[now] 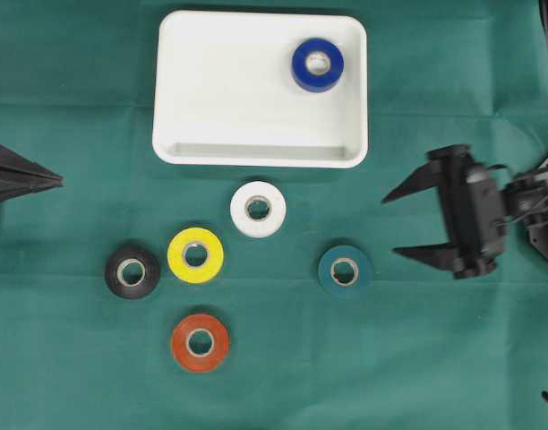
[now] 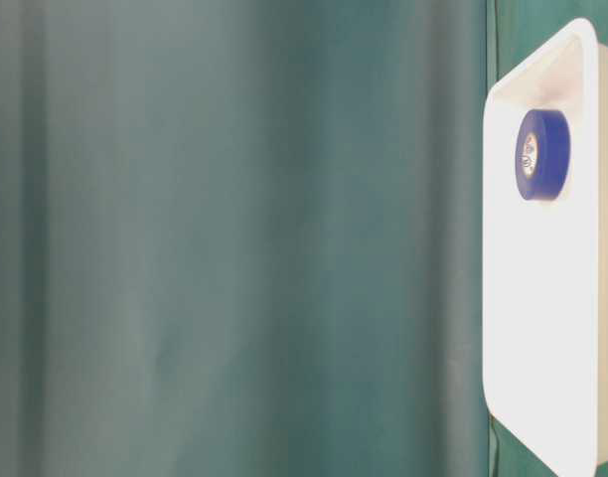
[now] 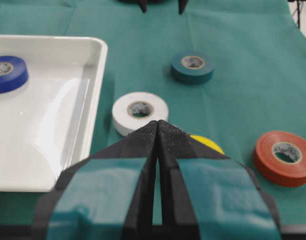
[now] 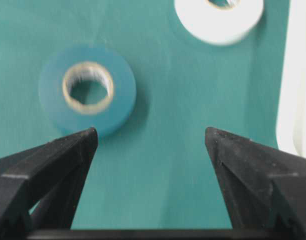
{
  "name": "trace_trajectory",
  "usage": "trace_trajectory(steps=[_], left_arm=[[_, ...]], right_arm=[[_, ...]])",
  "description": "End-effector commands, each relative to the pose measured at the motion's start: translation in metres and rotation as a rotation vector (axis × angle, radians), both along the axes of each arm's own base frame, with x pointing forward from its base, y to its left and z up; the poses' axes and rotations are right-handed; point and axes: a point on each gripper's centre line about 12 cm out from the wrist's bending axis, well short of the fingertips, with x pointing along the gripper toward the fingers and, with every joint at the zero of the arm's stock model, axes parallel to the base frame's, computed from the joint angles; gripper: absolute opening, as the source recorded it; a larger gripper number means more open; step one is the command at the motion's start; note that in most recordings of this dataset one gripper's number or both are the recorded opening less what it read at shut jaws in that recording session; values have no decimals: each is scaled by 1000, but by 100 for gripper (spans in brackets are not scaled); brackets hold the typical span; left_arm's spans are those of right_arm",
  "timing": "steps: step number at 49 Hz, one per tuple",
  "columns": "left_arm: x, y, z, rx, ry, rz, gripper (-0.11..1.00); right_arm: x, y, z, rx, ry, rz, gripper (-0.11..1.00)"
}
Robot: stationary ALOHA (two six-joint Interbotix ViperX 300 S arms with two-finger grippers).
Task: Put the tape into the white case with the right arm.
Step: 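Move the right gripper over the red tape roll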
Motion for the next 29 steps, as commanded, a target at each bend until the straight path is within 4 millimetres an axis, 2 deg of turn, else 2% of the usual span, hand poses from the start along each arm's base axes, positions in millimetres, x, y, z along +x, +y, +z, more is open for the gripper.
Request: trace_trajectory(steps=[1, 11, 29], left_arm=[[1, 0, 3, -3, -6, -2, 0], [1, 0, 1, -3, -1, -2, 0], [1, 0, 0, -1, 2, -3, 0]], right_arm=[[25, 7, 6, -1, -12, 20, 62], [67, 16, 5, -3, 0, 32, 62], [144, 43, 3, -7, -8, 71, 62]])
